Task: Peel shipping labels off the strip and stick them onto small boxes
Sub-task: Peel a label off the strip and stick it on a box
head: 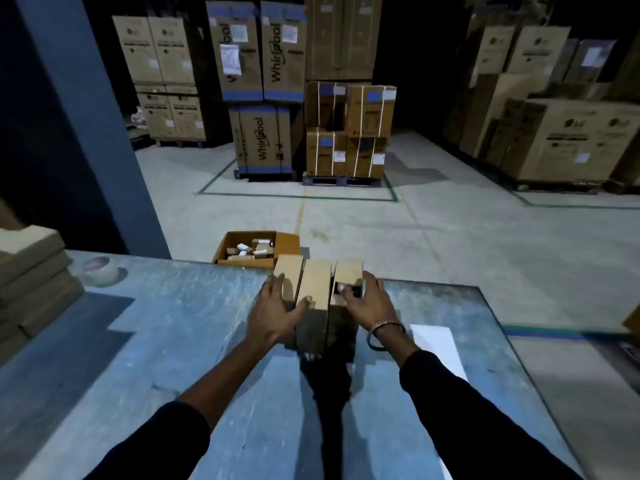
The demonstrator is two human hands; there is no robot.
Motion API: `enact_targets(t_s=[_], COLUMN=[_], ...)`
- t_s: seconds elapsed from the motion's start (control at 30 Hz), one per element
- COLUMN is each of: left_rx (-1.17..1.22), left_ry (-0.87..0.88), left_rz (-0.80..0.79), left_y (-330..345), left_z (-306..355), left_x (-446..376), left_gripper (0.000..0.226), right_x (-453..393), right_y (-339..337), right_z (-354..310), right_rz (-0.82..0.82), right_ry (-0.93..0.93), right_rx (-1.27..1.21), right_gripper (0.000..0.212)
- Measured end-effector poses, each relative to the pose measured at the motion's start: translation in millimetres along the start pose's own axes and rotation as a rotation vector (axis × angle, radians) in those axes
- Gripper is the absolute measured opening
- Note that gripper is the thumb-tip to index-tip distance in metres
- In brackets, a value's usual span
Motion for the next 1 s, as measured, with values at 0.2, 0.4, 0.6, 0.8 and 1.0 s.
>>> enact_targets(t_s=[0.2,0.4,0.6,0.8,1.0], left_rx=[0.053,0.178,-0.219,-0.523,-0.533], left_ry=[0.06,0.155,0.362,0.406,0.377], left_rz=[0.166,0.239,0.508,0.262,0.209], left_y=[24.7,33.8,74.2,103.2,98.9], left_z=[-19.0,-26.9,-24.0,-5.0,-2.0], left_x=[-0.9,5.6,32.0,34.3,38.9], left_gripper=[0.111,0.103,0.079,0.094,0.091], right_x=[-1.1,1.4,0.0,14.0,40.6], right_y=[41.1,58.2,68.2,54.1,44.3], right_z=[28.7,39.1,41.3,36.2,39.9], right_rz=[0.114,0.096,0.182,0.256,0.248], right_ry=[-0.086,-0.124,-0.065,0.019,0.063], right_rx=[-0.308,-0.516,-0.564,-0.589,-0.907], right_gripper=[0.082,0.079,0.084,0.074,0.016])
Point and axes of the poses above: each hand's wrist, its own x-axis away from the middle knuckle, its own y-axis out of the palm, z = x × y, the point moved 3 cm from there along -x, towards the middle knuckle, and after that the axes turned 15 degrees about -z, right-handed, at the moved point
